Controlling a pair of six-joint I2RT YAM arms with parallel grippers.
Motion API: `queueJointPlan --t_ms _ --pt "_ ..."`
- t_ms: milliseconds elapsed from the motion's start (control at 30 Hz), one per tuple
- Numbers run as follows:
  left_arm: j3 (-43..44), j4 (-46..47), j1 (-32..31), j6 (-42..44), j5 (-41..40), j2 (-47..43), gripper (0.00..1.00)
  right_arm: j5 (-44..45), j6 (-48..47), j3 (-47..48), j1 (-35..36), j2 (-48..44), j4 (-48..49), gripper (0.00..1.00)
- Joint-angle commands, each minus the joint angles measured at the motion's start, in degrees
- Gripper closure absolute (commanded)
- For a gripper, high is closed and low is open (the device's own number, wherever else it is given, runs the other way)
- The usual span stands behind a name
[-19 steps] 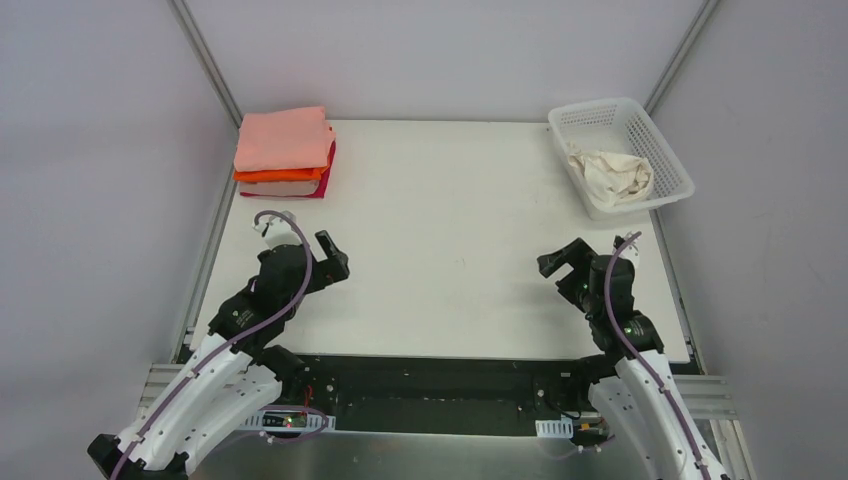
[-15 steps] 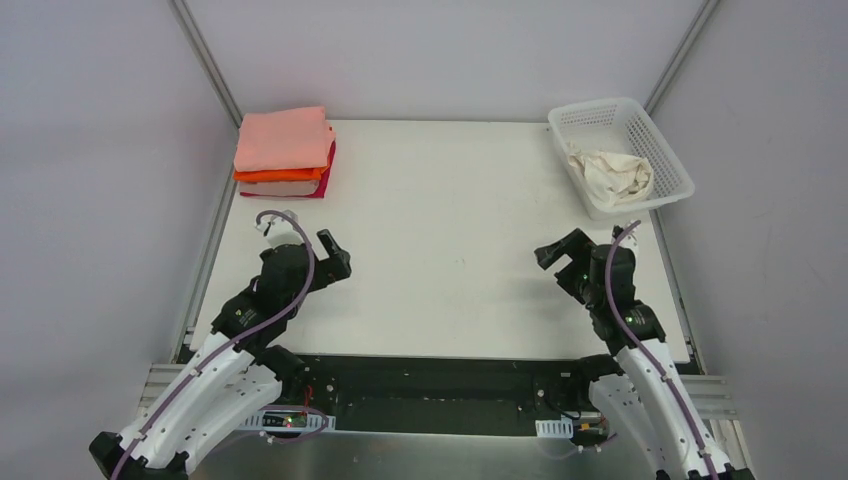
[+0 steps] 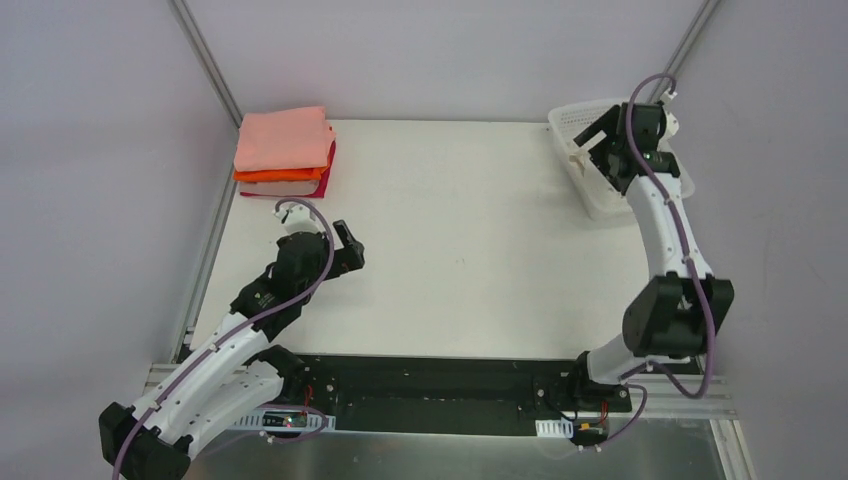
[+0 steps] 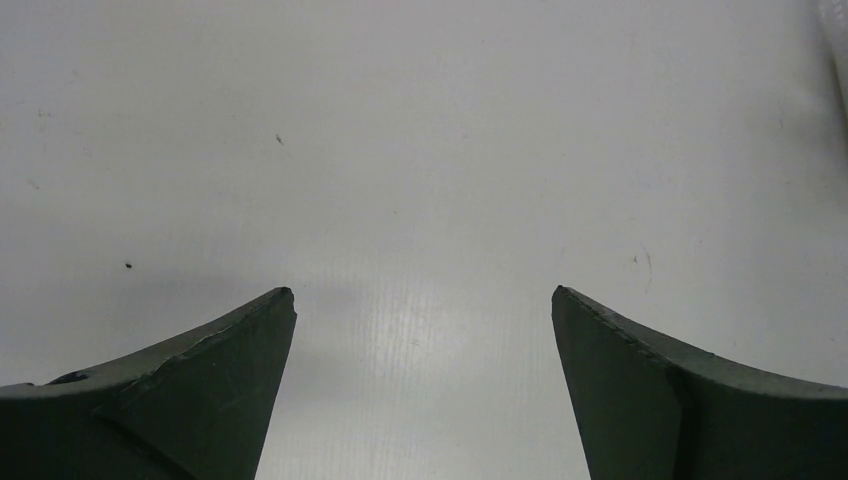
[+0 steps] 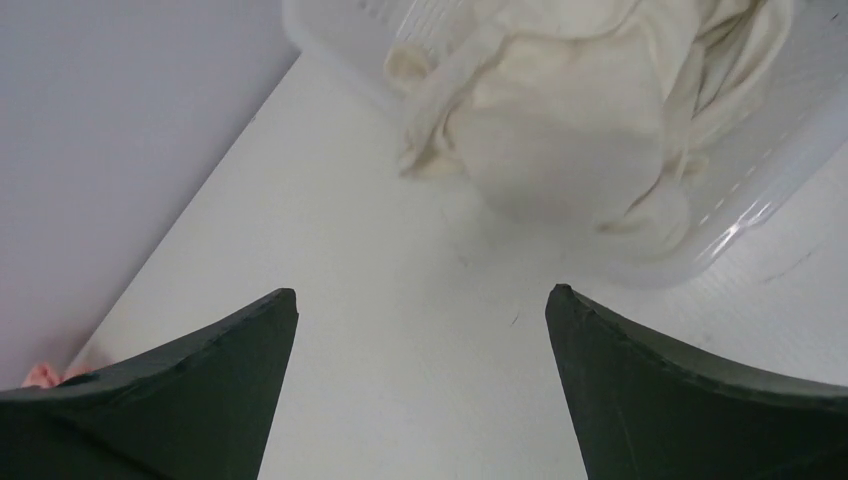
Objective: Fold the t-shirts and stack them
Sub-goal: Grab crumpled tshirt from bin with the right arm
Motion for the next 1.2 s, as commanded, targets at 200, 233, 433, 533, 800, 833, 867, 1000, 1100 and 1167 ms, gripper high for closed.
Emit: queueJointPlan --t_ms 200,233,433,533,800,833,867,1000,1100,1167 --pt "-0.43 4.20 -0.18 2.11 -1.17 2.80 0.00 5.03 -6.84 33.54 -10.79 29.23 -21.25 0.01" --pt "-0.44 4.34 -0.18 2.07 -1.26 3.13 0.00 3.82 -7.09 34.49 -11.27 30.92 -21.46 0.01" --pt "0.04 4.45 -0.18 2.15 -1.62 5.09 0.00 0.32 -5.51 40.28 -13.09 41.08 -22.82 0.01" --pt "0.12 4.50 -0.18 2.08 -2.12 5.30 0.00 -0.36 -4.11 41.37 -13.34 44.92 -22.21 0.01" --pt "-0.25 4.41 -0.18 2.16 -2.78 4.14 0.00 -7.52 -1.29 39.21 -13.77 48.94 -14.29 0.24" --pt "-0.28 4.33 -0.18 2.17 -2.71 3.93 0.00 -8.43 -0.73 38.73 -13.86 48.59 -13.19 0.39" --pt "-0.23 4.31 -0.18 2.16 -2.69 3.66 0.00 -9.37 -0.31 38.19 -13.95 48.01 -11.88 0.60" --pt "-0.68 4.06 -0.18 2.06 -2.48 1.78 0.00 -12.67 0.50 37.60 -13.96 43.20 -8.69 1.00" --pt "-1.13 3.85 -0.18 1.78 -1.92 -0.15 0.00 -13.34 0.46 38.49 -13.96 38.30 -8.66 1.00" --pt "-1.55 3.50 -0.18 1.51 -1.42 -1.66 0.00 -14.18 0.21 38.92 -13.96 34.22 -8.67 1.00"
